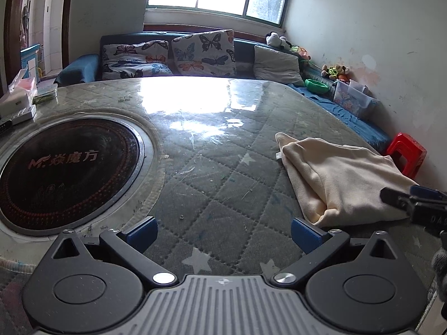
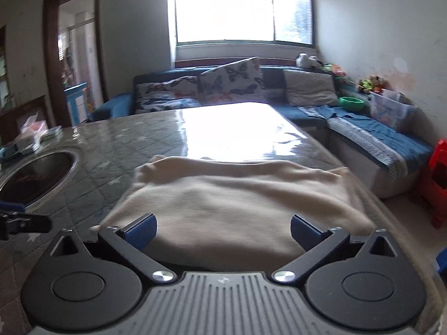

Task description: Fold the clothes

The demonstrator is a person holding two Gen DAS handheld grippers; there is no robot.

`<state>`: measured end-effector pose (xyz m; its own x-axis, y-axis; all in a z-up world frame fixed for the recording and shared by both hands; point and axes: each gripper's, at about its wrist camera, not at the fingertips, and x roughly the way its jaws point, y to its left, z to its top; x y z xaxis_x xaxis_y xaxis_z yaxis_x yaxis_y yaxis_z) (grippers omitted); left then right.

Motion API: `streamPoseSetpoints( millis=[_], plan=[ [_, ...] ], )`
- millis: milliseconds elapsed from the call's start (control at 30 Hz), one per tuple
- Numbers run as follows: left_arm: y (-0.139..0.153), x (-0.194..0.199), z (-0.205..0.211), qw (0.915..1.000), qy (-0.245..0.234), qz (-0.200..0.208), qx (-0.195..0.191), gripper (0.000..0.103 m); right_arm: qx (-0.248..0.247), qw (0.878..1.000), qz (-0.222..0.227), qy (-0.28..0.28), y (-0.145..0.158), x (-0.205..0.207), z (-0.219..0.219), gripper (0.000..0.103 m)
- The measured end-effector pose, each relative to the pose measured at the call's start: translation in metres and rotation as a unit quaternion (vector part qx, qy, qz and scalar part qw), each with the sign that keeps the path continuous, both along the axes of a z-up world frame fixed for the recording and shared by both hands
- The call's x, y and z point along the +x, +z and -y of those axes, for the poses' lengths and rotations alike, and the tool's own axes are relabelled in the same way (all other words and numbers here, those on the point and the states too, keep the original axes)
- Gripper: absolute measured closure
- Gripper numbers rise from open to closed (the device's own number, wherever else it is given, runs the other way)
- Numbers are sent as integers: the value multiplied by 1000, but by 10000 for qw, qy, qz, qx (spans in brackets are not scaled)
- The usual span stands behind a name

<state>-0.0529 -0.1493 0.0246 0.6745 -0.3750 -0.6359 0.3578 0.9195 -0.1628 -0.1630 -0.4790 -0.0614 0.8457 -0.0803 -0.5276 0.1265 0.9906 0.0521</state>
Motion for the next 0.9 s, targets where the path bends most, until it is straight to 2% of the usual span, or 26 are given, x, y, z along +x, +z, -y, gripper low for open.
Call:
streamPoseSetpoints(
  millis=[100,467,900],
  plan=[
    [-1,0,-1,10000,4,-17,7,0,67,9995,6,-309,-1,-2,23,0],
    [-8,6,-3,9998,97,-164,81,0,437,9983,-80,-381,-1,4,51,0],
    [-9,7,-6,9997,93,-192,92,0,471,9984,-285,-157,-9,48,49,0]
  ],
)
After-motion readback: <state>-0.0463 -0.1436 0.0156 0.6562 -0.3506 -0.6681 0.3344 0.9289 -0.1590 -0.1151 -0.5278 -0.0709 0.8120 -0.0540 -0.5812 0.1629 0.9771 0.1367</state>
